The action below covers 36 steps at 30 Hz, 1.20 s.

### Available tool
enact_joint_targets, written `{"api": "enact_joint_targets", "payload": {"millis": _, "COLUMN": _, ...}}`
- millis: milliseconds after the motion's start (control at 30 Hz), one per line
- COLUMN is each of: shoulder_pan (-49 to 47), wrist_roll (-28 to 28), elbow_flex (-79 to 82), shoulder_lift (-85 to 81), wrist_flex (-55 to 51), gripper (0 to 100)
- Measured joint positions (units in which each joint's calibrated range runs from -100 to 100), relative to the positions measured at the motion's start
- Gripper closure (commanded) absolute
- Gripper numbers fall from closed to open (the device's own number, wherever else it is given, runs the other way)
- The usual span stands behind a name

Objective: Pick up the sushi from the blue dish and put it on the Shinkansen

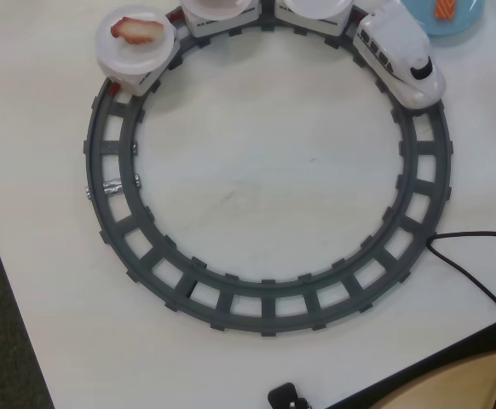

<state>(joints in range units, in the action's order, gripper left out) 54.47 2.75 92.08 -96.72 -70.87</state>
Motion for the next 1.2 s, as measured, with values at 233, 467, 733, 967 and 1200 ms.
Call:
{"api": "enact_joint_targets", "payload": {"millis": 233, "shoulder_pan": -0.3, "wrist_roll": 0.0, "elbow_flex": 0.0, "shoulder_lift": 0.0, "wrist_flex": 0.0, "gripper": 49}}
{"api": "enact_joint_targets", "payload": {"millis": 467, "shoulder_pan": -0.3, "wrist_roll": 0.0, "elbow_flex": 0.0, "shoulder_lift": 0.0, "wrist_flex": 0.0, "gripper": 49}}
{"api": "enact_joint_targets", "payload": {"millis": 733, "shoulder_pan": -0.3, "wrist_roll": 0.0, "elbow_flex": 0.0, "shoulder_lift": 0.0, "wrist_flex": 0.0, "gripper": 49}}
{"api": "enact_joint_targets", "payload": {"millis": 967, "shoulder_pan": -0.6, "wrist_roll": 0.0, "elbow_flex": -0.1, "shoulder_lift": -0.3, "wrist_flex": 0.3, "gripper": 49}}
{"api": "enact_joint_targets", "payload": {"millis": 1200, "shoulder_pan": -0.9, "wrist_roll": 0.3, "elbow_flex": -5.6, "shoulder_lift": -0.8, "wrist_flex": 1.2, "gripper": 49}}
